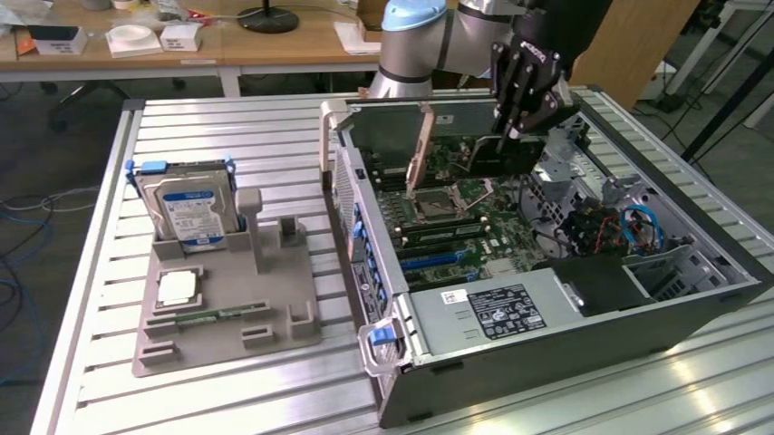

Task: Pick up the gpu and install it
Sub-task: 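Insert the gpu into the slot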

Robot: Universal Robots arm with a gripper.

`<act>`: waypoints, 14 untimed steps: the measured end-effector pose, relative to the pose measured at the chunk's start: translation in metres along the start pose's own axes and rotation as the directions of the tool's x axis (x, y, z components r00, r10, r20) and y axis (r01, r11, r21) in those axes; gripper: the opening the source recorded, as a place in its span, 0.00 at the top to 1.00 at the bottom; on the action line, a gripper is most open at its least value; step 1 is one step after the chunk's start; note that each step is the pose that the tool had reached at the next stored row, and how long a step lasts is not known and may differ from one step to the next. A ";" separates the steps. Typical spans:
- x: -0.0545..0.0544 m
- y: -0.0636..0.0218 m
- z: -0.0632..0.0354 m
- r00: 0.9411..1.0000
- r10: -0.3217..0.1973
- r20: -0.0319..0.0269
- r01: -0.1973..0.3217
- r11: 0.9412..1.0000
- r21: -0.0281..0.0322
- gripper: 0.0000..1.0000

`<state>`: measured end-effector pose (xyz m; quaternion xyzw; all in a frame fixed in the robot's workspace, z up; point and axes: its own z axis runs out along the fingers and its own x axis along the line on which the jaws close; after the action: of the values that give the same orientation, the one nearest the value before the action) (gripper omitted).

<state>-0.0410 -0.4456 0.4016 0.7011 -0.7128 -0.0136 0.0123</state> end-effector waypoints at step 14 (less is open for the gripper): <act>0.000 -0.0007 0.0139 1.000 -0.004 0.001 0.004 1.000 0.000 0.74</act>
<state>-0.0407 -0.4456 0.3877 0.7024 -0.7115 -0.0140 0.0120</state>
